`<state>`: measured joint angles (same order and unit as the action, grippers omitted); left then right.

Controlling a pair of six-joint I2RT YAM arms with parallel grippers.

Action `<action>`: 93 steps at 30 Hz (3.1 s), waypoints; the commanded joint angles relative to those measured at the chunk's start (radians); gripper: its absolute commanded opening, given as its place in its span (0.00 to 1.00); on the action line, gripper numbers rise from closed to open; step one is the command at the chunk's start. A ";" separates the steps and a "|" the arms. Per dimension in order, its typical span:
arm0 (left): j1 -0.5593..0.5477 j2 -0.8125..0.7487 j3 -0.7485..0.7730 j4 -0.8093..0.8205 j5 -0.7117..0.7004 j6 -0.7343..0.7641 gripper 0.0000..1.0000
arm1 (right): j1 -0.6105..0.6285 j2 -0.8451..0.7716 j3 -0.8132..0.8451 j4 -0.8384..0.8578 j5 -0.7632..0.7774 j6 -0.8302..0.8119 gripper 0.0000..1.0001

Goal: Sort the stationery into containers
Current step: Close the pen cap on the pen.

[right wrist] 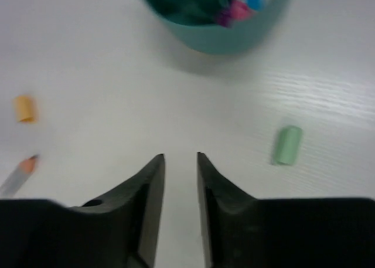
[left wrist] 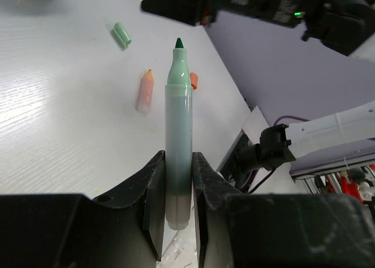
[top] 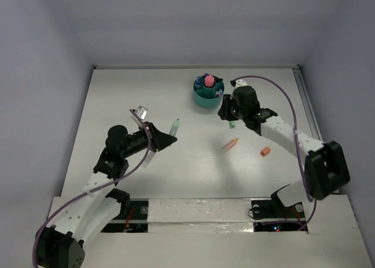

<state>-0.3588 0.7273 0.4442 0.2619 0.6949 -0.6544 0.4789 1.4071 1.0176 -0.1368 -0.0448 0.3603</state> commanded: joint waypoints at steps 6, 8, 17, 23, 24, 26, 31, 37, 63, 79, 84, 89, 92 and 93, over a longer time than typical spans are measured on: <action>-0.003 -0.083 -0.005 0.016 -0.021 0.010 0.00 | -0.043 0.291 0.196 -0.291 0.421 -0.125 0.58; -0.003 -0.092 -0.013 0.017 -0.012 0.006 0.00 | -0.043 0.325 0.222 -0.305 0.418 -0.138 0.60; -0.003 -0.091 -0.029 0.051 0.028 -0.011 0.00 | -0.043 0.457 0.311 -0.333 0.415 -0.162 0.58; -0.003 -0.094 -0.032 0.059 0.034 -0.016 0.00 | -0.043 0.526 0.368 -0.366 0.407 -0.178 0.48; -0.003 -0.094 -0.032 0.057 0.034 -0.017 0.00 | -0.043 0.536 0.369 -0.371 0.395 -0.178 0.47; -0.003 -0.089 -0.032 0.059 0.038 -0.017 0.00 | -0.043 0.546 0.371 -0.374 0.385 -0.178 0.46; -0.003 -0.081 -0.032 0.066 0.041 -0.021 0.00 | -0.043 0.572 0.371 -0.383 0.375 -0.176 0.37; -0.003 -0.066 -0.032 0.077 0.043 -0.027 0.00 | -0.043 0.526 0.334 -0.324 0.381 -0.162 0.10; -0.022 0.011 -0.173 0.783 0.014 -0.563 0.00 | 0.171 0.212 -0.149 1.612 -0.380 0.831 0.02; -0.022 -0.036 -0.225 0.764 -0.034 -0.599 0.00 | 0.204 0.282 -0.139 1.852 -0.290 0.945 0.03; -0.031 0.003 -0.234 0.803 -0.028 -0.611 0.00 | 0.224 0.291 -0.106 1.852 -0.294 0.945 0.03; -0.031 0.029 -0.234 0.813 -0.023 -0.608 0.00 | 0.233 0.286 -0.100 1.852 -0.293 0.942 0.03; -0.031 0.043 -0.237 0.833 -0.020 -0.613 0.00 | 0.233 0.288 -0.099 1.852 -0.297 0.939 0.03; -0.031 0.044 -0.237 0.836 -0.020 -0.613 0.00 | 0.242 0.289 -0.100 1.852 -0.297 0.937 0.03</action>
<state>-0.3855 0.7704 0.2150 1.0004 0.6609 -1.2621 0.7036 1.7096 0.8783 1.2732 -0.3550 1.3029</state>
